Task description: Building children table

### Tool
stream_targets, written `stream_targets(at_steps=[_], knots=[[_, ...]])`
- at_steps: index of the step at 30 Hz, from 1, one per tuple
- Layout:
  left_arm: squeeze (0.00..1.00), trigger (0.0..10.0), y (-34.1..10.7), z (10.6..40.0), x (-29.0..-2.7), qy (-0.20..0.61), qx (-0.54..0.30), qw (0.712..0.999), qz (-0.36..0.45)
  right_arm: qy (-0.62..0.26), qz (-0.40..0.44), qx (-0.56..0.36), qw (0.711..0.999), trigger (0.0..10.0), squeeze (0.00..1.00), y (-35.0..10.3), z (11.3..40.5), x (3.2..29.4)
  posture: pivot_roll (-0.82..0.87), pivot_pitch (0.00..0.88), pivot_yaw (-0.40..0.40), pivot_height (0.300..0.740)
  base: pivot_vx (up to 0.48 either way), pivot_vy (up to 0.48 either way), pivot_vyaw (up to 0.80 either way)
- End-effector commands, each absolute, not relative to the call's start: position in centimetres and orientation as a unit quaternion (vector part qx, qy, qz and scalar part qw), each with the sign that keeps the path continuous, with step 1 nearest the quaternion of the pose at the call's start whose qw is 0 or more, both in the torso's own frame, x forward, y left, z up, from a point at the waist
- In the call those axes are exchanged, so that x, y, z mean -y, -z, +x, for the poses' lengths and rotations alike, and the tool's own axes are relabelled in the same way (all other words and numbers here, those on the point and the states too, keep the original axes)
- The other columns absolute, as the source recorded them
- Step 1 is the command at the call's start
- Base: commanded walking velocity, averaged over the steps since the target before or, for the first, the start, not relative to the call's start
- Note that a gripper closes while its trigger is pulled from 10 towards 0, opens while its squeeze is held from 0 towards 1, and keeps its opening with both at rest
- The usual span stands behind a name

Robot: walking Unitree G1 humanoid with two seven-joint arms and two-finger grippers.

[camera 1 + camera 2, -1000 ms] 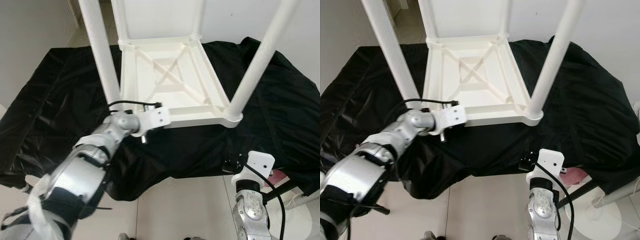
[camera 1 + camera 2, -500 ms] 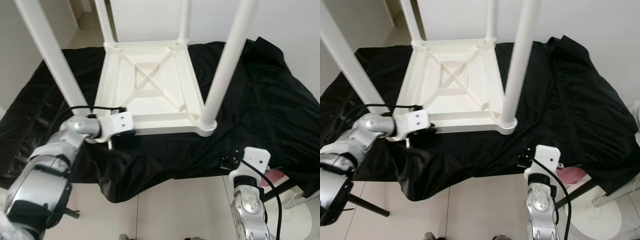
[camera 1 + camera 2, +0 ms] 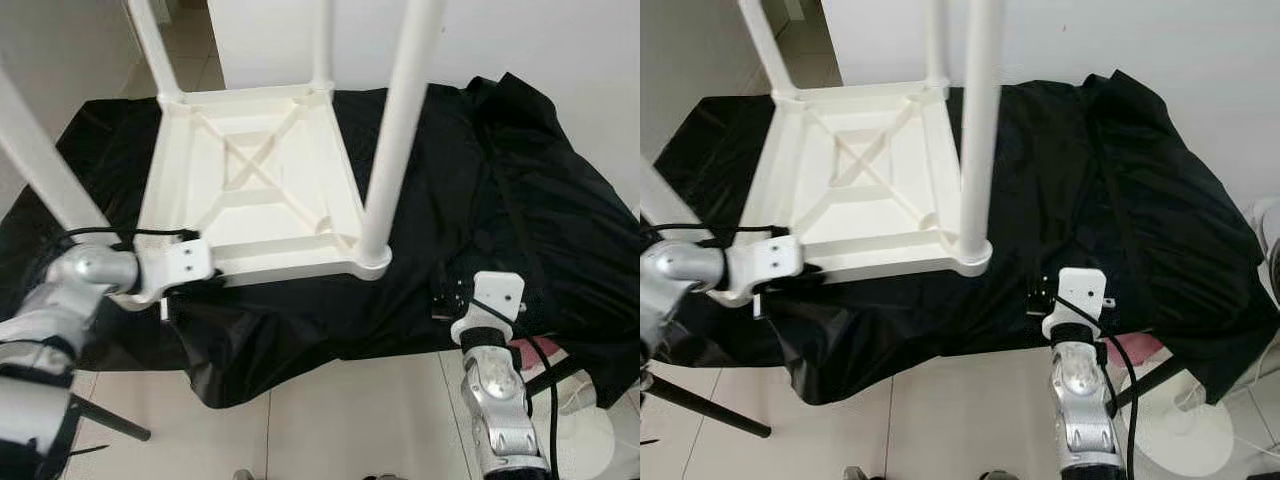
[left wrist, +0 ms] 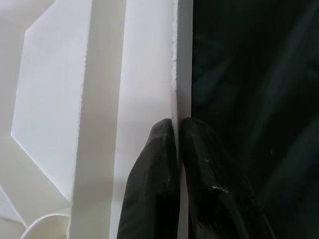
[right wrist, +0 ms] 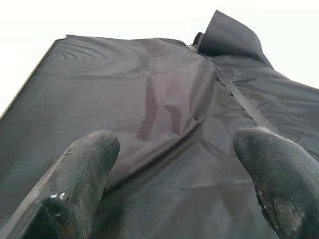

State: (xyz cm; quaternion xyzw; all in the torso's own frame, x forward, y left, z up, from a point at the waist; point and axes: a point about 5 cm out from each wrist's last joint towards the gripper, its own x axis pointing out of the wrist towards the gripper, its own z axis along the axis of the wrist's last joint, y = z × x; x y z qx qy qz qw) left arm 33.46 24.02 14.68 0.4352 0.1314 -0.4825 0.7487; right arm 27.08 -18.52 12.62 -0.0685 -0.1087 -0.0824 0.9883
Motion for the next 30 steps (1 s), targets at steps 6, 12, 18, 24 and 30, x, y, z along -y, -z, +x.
stream_targets(at_steps=[6, 12, 18, 24, 30], knots=[[1.00, 10.0, -11.8, 31.9, -26.2, 0.456, -0.220, 0.769, 0.390, 0.054, -0.068, 0.104, 0.991, 10.0, 0.00, -12.4, 27.8, 18.2, 0.02, 0.091, -0.022, 0.740, 0.000, 0.000, 0.00], [0.81, 10.0, -12.8, 31.9, -25.3, 0.465, -0.177, 0.787, 0.365, 0.032, -0.062, 0.104, 0.992, 10.0, 0.00, -12.4, 28.2, 17.4, 0.03, 0.084, -0.032, 0.740, 0.000, 0.000, 0.00], [0.00, 10.0, -15.1, 31.8, -24.8, 0.446, -0.111, 0.840, 0.287, -0.015, -0.040, 0.104, 0.994, 10.0, 0.00, -12.7, 29.0, 16.2, 0.03, 0.079, -0.030, 0.740, 0.000, 0.000, 0.00], [0.00, 10.0, -18.1, 29.7, -24.6, 0.433, -0.008, 0.894, 0.117, -0.070, 0.023, 0.085, 0.994, 10.0, 0.00, -12.9, 30.6, 14.0, 0.04, 0.073, -0.041, 0.740, 0.000, 0.000, 0.00], [0.00, 10.0, -18.7, 27.0, -25.3, 0.440, -0.002, 0.897, 0.040, -0.091, 0.039, 0.092, 0.991, 10.0, 0.00, -13.7, 31.7, 12.9, 0.06, 0.076, -0.055, 0.740, 0.000, 0.000, 0.00]])
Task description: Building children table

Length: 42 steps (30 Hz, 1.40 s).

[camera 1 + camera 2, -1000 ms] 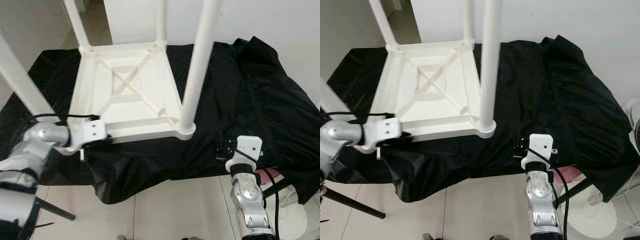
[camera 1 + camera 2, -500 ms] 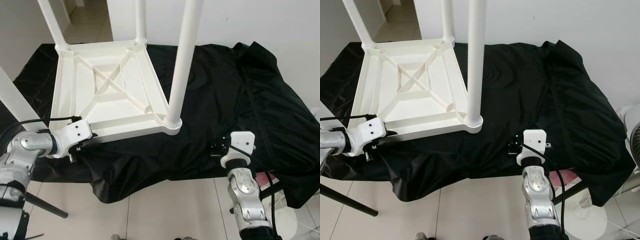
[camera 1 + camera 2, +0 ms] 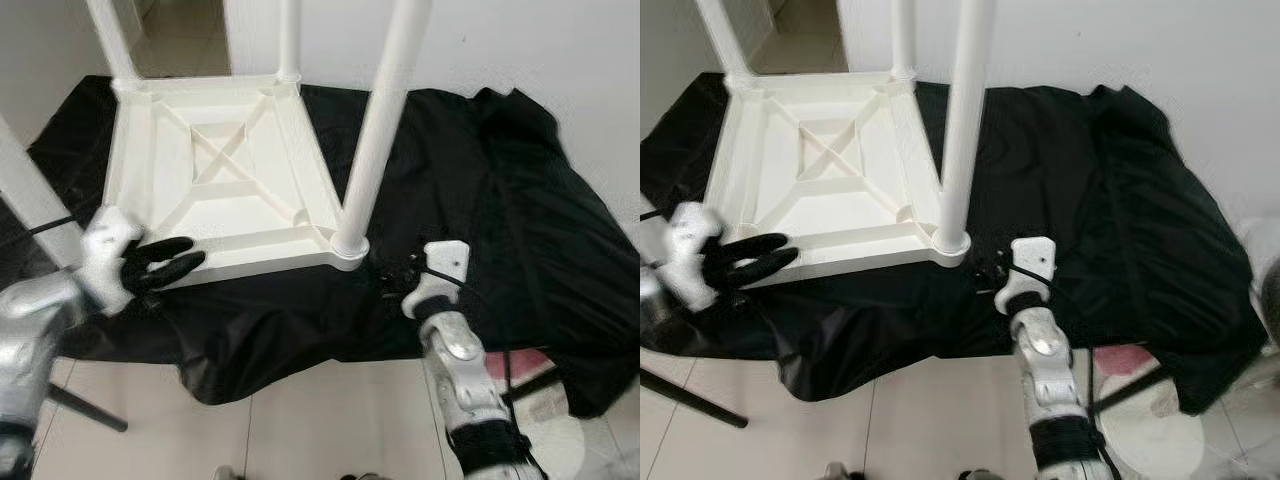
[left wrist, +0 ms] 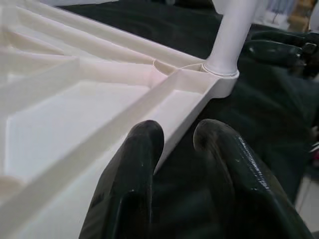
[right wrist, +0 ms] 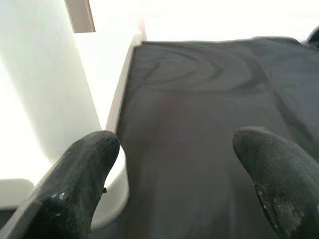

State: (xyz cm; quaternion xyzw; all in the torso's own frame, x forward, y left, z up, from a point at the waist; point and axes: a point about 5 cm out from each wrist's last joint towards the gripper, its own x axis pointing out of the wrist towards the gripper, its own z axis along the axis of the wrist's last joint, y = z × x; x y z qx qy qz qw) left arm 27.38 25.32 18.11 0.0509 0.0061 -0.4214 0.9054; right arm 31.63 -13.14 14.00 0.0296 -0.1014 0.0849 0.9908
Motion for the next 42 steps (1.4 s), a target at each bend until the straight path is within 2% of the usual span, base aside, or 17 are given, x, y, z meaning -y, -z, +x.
stream_targets(at_steps=[1, 2, 3, 6, 9, 12, 14, 15, 17, 20, 30, 33, 36, 40, 42], knots=[[0.00, 10.0, -18.6, 25.6, -25.5, 0.452, -0.012, 0.892, 0.022, -0.088, 0.043, 0.096, 0.991, 10.0, 0.00, -14.1, 32.3, 12.8, 0.08, 0.080, -0.060, 0.740, 0.000, 0.000, 0.00], [0.00, 10.0, -18.6, 25.6, -25.5, 0.452, -0.012, 0.892, 0.022, -0.088, 0.043, 0.096, 0.991, 10.0, 0.00, -14.1, 32.3, 12.8, 0.08, 0.080, -0.060, 0.740, 0.000, 0.000, 0.00], [0.00, 10.0, -17.9, 23.5, -25.3, 0.461, -0.040, 0.887, 0.015, -0.066, 0.058, 0.106, 0.990, 10.0, 0.00, -15.1, 33.8, 12.9, 0.10, 0.088, -0.069, 0.740, 0.000, 0.000, 0.00], [0.00, 10.0, -17.3, 22.9, -25.5, 0.445, -0.063, 0.893, 0.018, -0.052, 0.075, 0.111, 0.990, 10.0, 0.00, -15.9, 34.9, 12.9, 0.11, 0.090, -0.072, 0.740, 0.000, 0.000, 0.00], [0.00, 10.0, -17.2, 23.1, -26.0, 0.427, -0.069, 0.901, 0.031, -0.051, 0.079, 0.112, 0.989, 10.0, 0.00, -16.2, 35.3, 12.7, 0.12, 0.093, -0.076, 0.740, 0.000, 0.000, 0.00], [0.00, 10.0, -17.5, 24.6, -28.6, 0.353, -0.086, 0.930, 0.058, -0.080, 0.098, 0.115, 0.985, 10.0, 0.00, -17.3, 36.4, 11.0, 0.12, 0.096, -0.077, 0.740, 0.000, 0.000, 0.00], [0.00, 10.0, -17.7, 24.9, -29.2, 0.333, -0.090, 0.937, 0.063, -0.101, 0.100, 0.115, 0.983, 10.0, 0.00, -17.6, 36.6, 10.4, 0.12, 0.099, -0.074, 0.740, 0.000, 0.000, 0.00], [0.00, 10.0, -17.7, 24.9, -29.2, 0.333, -0.090, 0.937, 0.063, -0.101, 0.100, 0.115, 0.983, 10.0, 0.00, -17.6, 36.6, 10.4, 0.12, 0.099, -0.074, 0.740, 0.000, 0.000, 0.00], [0.00, 10.0, -18.2, 24.8, -29.7, 0.306, -0.097, 0.944, 0.074, -0.166, 0.098, 0.113, 0.975, 10.0, 0.00, -17.7, 36.6, 8.6, 0.12, 0.101, -0.073, 0.740, 0.000, 0.000, 0.00], [0.00, 10.0, -18.3, 24.7, -30.0, 0.282, -0.105, 0.950, 0.087, -0.216, 0.109, 0.113, 0.964, 10.0, 0.00, -17.5, 35.8, 7.4, 0.12, 0.105, -0.075, 0.740, 0.000, 0.000, 0.00], [0.00, 10.0, -16.9, 24.8, -30.8, 0.240, -0.125, 0.960, 0.066, -0.233, 0.099, 0.115, 0.961, 10.0, 0.00, -16.3, 34.7, 7.3, 0.10, 0.108, -0.070, 0.740, 0.000, 0.000, 0.00], [0.00, 10.0, -16.5, 24.5, -30.5, 0.247, -0.125, 0.959, 0.057, -0.233, 0.097, 0.115, 0.961, 10.0, 0.00, -16.1, 34.5, 7.4, 0.09, 0.112, -0.068, 0.740, 0.000, 0.000, 0.00], [0.00, 10.0, -15.1, 22.7, -27.8, 0.300, -0.119, 0.946, 0.027, -0.193, 0.075, 0.144, 0.968, 10.0, 0.00, -16.3, 33.5, 9.4, 0.09, 0.113, -0.074, 0.740, 0.000, 0.000, 0.00], [0.00, 10.0, -15.1, 22.4, -25.9, 0.300, -0.090, 0.950, 0.025, -0.158, 0.086, 0.169, 0.969, 10.0, 0.00, -16.6, 32.1, 11.2, 0.09, 0.118, -0.085, 0.740, 0.000, 0.000, 0.00], [0.00, 10.0, -15.3, 22.3, -23.7, 0.300, -0.055, 0.952, -0.010, -0.149, 0.082, 0.193, 0.966, 10.0, 0.00, -17.2, 30.4, 12.1, 0.10, 0.116, -0.091, 0.740, 0.000, 0.000, 0.00]])
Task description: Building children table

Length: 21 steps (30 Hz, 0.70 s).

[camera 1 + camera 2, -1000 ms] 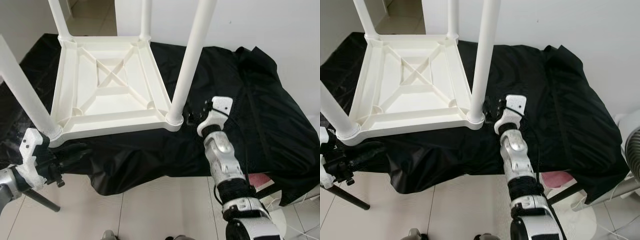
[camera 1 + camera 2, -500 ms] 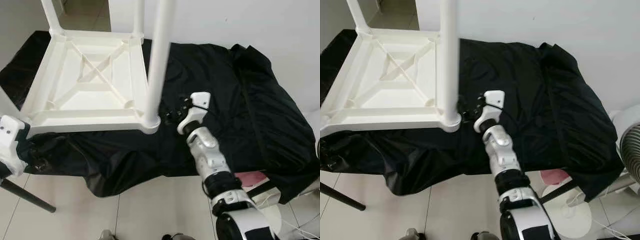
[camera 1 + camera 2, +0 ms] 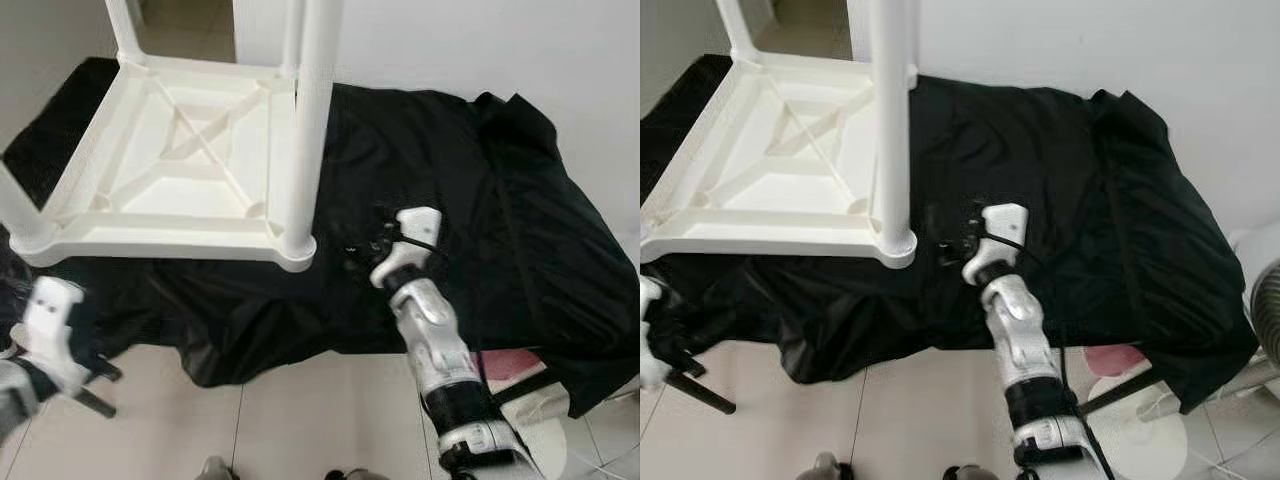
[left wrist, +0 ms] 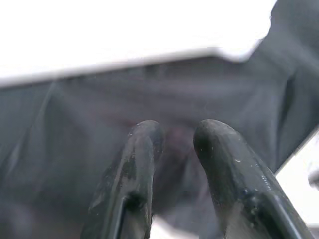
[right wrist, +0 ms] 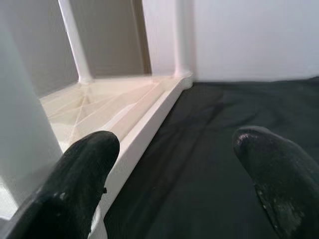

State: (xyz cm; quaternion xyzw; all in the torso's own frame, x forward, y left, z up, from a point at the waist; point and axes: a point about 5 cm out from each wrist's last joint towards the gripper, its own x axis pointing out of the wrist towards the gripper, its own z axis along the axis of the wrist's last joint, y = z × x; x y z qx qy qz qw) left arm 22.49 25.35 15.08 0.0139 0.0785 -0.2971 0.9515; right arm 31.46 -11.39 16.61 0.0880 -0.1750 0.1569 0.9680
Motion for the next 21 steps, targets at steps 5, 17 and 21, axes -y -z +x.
stream_targets(at_steps=[5, 17, 21], knots=[[0.00, 10.0, -15.6, 21.6, -20.7, 0.328, -0.030, 0.942, -0.065, -0.157, 0.078, 0.210, 0.962, 10.0, 0.00, -18.0, 28.8, 12.4, 0.10, 0.114, -0.087, 0.740, 0.000, 0.000, 0.00], [0.00, 10.0, -16.5, 21.4, -15.2, 0.368, 0.015, 0.928, -0.054, -0.234, 0.074, 0.209, 0.946, 10.0, 0.03, -19.8, 27.7, 10.6, 0.09, 0.105, -0.089, 0.740, 0.000, 0.000, 0.00], [0.00, 10.0, -17.0, 21.6, -14.4, 0.358, 0.031, 0.932, -0.047, -0.260, 0.069, 0.204, 0.941, 10.0, 1.00, -20.3, 27.7, 9.9, 0.08, 0.102, -0.093, 0.740, 0.000, 0.000, 0.00]])
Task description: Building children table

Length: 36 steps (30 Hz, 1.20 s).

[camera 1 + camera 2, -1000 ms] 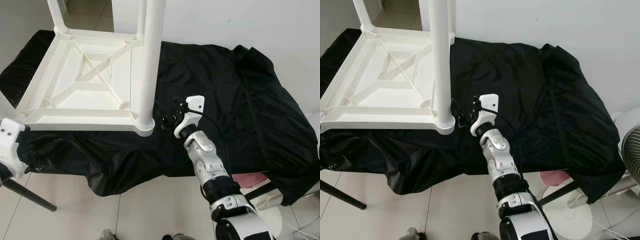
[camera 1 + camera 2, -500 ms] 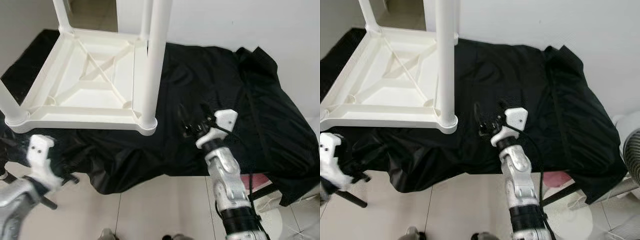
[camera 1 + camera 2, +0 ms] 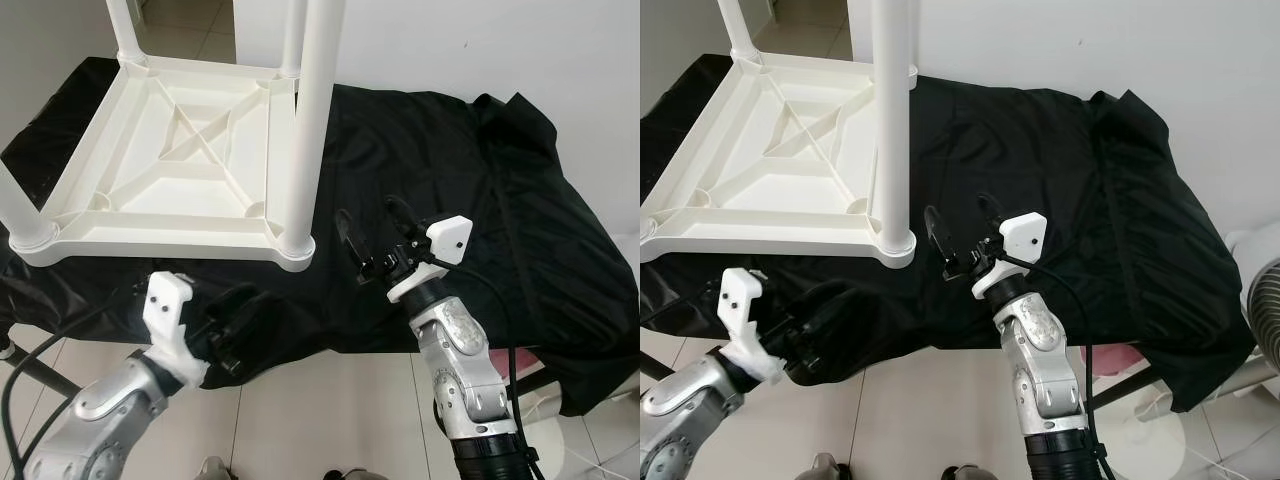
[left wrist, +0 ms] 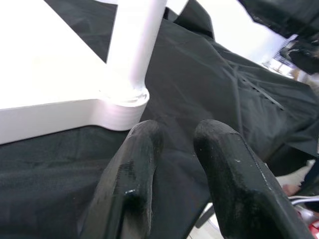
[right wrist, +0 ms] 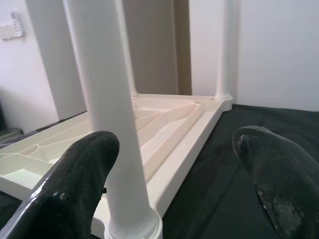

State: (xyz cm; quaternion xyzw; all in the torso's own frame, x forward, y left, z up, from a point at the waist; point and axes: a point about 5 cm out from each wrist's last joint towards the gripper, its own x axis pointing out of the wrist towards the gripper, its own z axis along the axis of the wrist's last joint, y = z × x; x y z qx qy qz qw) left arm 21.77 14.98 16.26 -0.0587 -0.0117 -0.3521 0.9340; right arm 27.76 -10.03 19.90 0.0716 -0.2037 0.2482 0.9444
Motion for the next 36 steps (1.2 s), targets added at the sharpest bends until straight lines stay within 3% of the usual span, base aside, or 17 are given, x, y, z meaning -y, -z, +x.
stream_targets(at_steps=[1, 3, 4, 9, 14, 24, 32, 33, 36], knots=[[0.00, 10.0, -17.2, 21.6, -14.1, 0.358, 0.034, 0.932, -0.043, -0.271, 0.066, 0.201, 0.939, 10.0, 0.93, -20.5, 27.8, 9.6, 0.08, 0.101, -0.097, 0.740, 0.000, 0.000, 0.00], [0.00, 10.0, -17.3, 21.6, -14.0, 0.358, 0.036, 0.932, -0.041, -0.278, 0.065, 0.200, 0.937, 10.0, 0.93, -20.6, 27.9, 9.4, 0.08, 0.101, -0.097, 0.740, 0.000, 0.000, 0.00], [0.00, 10.0, -17.5, 21.5, -13.7, 0.363, 0.039, 0.930, -0.034, -0.290, 0.060, 0.199, 0.934, 10.0, 0.00, -20.9, 28.0, 9.0, 0.09, 0.099, -0.097, 0.740, 0.000, 0.000, 0.00], [0.00, 10.0, -17.8, 21.2, -13.4, 0.376, 0.045, 0.925, -0.023, -0.313, 0.051, 0.201, 0.927, 10.0, 0.00, -21.5, 28.6, 8.3, 0.09, 0.097, -0.100, 0.740, 0.000, 0.000, 0.00], [0.00, 10.0, -18.0, 20.0, -12.8, 0.450, 0.026, 0.892, -0.032, -0.303, 0.048, 0.200, 0.930, 10.0, 0.00, -22.7, 30.3, 6.7, 0.10, 0.083, -0.112, 0.740, 0.000, 0.000, 0.00], [0.00, 10.0, -18.7, 21.0, -13.1, 0.429, 0.045, 0.902, 0.013, -0.273, 0.055, 0.218, 0.935, 10.0, 0.00, -26.3, 33.1, 2.6, 0.13, 0.057, -0.123, 0.740, 0.000, 0.000, 0.00], [0.00, 10.0, -18.8, 21.3, -13.1, 0.420, 0.042, 0.906, 0.017, -0.232, 0.046, 0.199, 0.951, 10.0, 0.00, -26.9, 34.4, 1.7, 0.13, 0.069, -0.131, 0.740, 0.000, 0.000, 0.00], [0.00, 10.0, -18.7, 21.3, -13.1, 0.418, 0.040, 0.907, 0.017, -0.223, 0.048, 0.193, 0.954, 0.0, 0.00, -26.8, 34.5, 1.6, 0.13, 0.077, -0.133, 0.740, 0.000, 0.000, 0.00], [0.00, 10.0, -18.7, 21.3, -13.1, 0.417, 0.039, 0.908, 0.017, -0.218, 0.050, 0.190, 0.956, 0.0, 0.00, -26.8, 34.5, 1.6, 0.13, 0.077, -0.133, 0.740, 0.000, 0.000, 0.00]])
